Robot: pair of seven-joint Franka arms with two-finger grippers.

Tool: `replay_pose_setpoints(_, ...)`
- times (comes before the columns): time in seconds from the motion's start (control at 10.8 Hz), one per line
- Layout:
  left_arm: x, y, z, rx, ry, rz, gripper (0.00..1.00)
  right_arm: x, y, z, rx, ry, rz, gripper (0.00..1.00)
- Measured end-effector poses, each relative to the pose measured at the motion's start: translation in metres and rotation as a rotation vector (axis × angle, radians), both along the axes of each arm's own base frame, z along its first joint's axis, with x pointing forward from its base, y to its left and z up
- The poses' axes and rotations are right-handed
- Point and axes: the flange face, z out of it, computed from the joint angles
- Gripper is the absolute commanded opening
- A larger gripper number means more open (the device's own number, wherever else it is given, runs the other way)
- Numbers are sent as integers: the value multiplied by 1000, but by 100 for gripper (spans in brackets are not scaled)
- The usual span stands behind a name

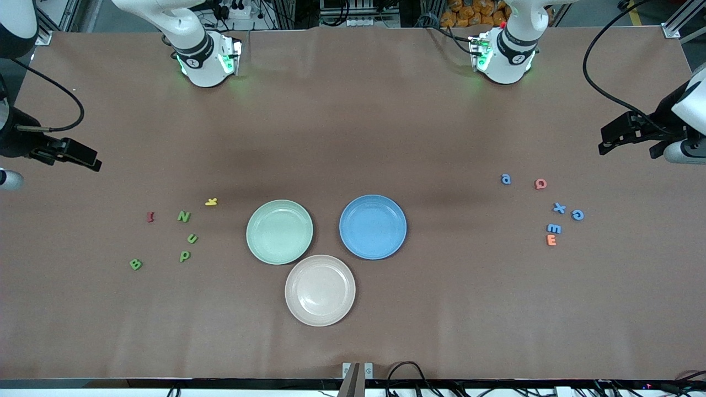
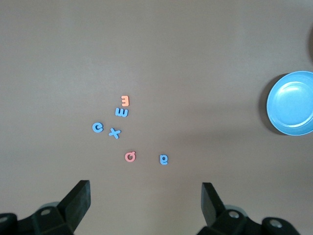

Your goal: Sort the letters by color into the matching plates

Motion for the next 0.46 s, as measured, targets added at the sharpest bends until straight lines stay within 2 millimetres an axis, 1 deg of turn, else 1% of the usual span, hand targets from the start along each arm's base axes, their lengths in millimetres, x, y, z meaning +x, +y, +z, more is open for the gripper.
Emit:
replay_pose_setpoints(0.28, 0, 0, 0, 0, 0, 0, 100, 0, 0, 0, 0, 0, 0, 100)
replay_pose_setpoints(0.46, 3, 0, -5, -1, 10, 5, 100, 0, 0, 0, 0, 0, 0, 100)
